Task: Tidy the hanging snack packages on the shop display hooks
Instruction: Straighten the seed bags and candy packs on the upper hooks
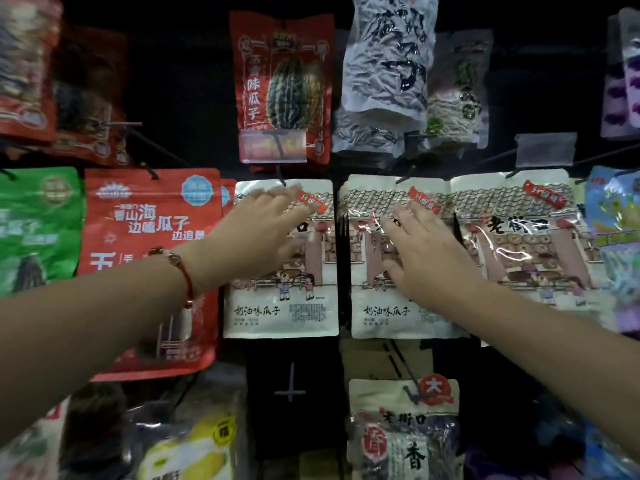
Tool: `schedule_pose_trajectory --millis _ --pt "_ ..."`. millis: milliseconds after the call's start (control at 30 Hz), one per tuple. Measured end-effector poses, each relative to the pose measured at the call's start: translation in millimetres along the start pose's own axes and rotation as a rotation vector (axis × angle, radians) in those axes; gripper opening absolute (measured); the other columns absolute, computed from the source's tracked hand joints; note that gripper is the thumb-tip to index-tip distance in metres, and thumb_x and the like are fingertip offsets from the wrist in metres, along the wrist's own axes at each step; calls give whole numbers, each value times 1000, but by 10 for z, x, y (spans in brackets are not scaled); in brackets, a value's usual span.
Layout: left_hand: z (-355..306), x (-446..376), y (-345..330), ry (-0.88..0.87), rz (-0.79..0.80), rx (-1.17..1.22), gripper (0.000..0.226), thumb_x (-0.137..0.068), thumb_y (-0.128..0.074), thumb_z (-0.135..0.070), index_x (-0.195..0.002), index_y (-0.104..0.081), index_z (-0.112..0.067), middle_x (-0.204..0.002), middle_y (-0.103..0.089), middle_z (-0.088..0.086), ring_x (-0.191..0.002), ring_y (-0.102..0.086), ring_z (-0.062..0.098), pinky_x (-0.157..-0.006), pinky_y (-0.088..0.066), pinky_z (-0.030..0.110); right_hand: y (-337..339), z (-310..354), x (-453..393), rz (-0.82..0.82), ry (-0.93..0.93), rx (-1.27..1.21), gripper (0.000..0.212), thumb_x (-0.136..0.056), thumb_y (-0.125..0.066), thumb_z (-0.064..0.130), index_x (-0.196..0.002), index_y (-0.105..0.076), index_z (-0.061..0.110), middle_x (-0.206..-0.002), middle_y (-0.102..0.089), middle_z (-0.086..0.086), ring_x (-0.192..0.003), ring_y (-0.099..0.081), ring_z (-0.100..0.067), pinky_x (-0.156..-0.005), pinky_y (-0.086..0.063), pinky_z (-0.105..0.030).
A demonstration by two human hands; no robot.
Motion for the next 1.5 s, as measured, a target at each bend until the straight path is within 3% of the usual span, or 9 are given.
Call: schedule_pose_trajectory --millis 233,533,700,933,1067,1133,1233,1333,1500 --pt "395 536 -110 61 93 -95 66 -97 -23 -59 -155 -29 -27 -162 -28 10 -151 -22 30 -123 -12 49 69 660 -132 110 -80 -445 41 -100 -48 39 -136 -54 20 -128 -60 -1 -102 -60 -19 -80 -48 -35" --pt "386 704 -392 110 108 -178 76 -96 -2 -58 -158 -18 -18 -159 -36 10 -155 -1 27 -124 -6 52 -74 682 -688 117 -552 -913 34 -93 -61 35 -70 -52 12 -64 -49 -1 -57 -47 -17 -51 -32 -27" --pt "358 787 -464 102 40 1 77 -94 -6 -63 -155 -30 -22 -152 -48 2 -154 -12 25 -125 -4 51 -21 757 -680 6 -615 -1264 15 -89 -71 20 -82 -66 7 -65 -52 -2 -55 -45 -16 -54 -35 -26" --pt "367 912 -442 93 -59 294 74 -93 -14 -62 -155 -29 -25 -162 -29 -2 -154 -7 20 -122 4 35 401 705 -593 -15 -566 -1248 7 -83 -74 9 -86 -70 5 -74 -64 -8 -60 -55 -18 -56 -43 -29" --pt "261 1086 -331 132 -162 430 68 -96 -26 -58 -153 -36 -22 -158 -37 -2 -150 -22 20 -119 -11 30 617 524 -424 12 -551 -1303 11 -85 -74 8 -93 -73 1 -87 -74 -14 -65 -65 -21 -60 -56 -29" --pt "138 1201 -290 219 -211 659 70 -96 -29 -61 -155 -32 -25 -153 -43 -6 -141 -36 14 -115 -27 32 687 495 -429 29 -544 -1346 11 -86 -73 8 -95 -73 1 -97 -75 -14 -69 -65 -18 -62 -54 -25" --pt "-173 1326 -358 525 -68 1428 85 -85 -48 -77 -156 -12 -45 -145 -34 -34 -135 -35 2 -114 -28 36 764 535 -449 79 -545 -1392 11 -88 -70 11 -96 -73 3 -92 -74 -10 -64 -64 -13 -57 -54 -22" --pt "-532 1357 -535 689 82 2066 83 -73 -71 -64 -145 -46 -30 -129 -66 -13 -122 -62 16 -113 -40 47 744 512 -359 160 -554 -1507 6 -92 -63 6 -91 -68 4 -78 -73 -8 -60 -70 -17 -63 -61 -30" --pt "-908 1382 -499 583 232 2023 62 -74 -79 -55 -126 -57 -31 -110 -76 -8 -107 -70 14 -107 -48 42 503 234 30 253 -696 -1428 6 -92 -61 10 -87 -64 10 -63 -71 -4 -52 -68 -16 -52 -54 -24"
Point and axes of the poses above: each hand's wrist, its own x-axis away from the middle knuckle, its own y-axis out of the back of the hand, z = x × y, the point moved 6 cm from there along -x, towards the middle knuckle
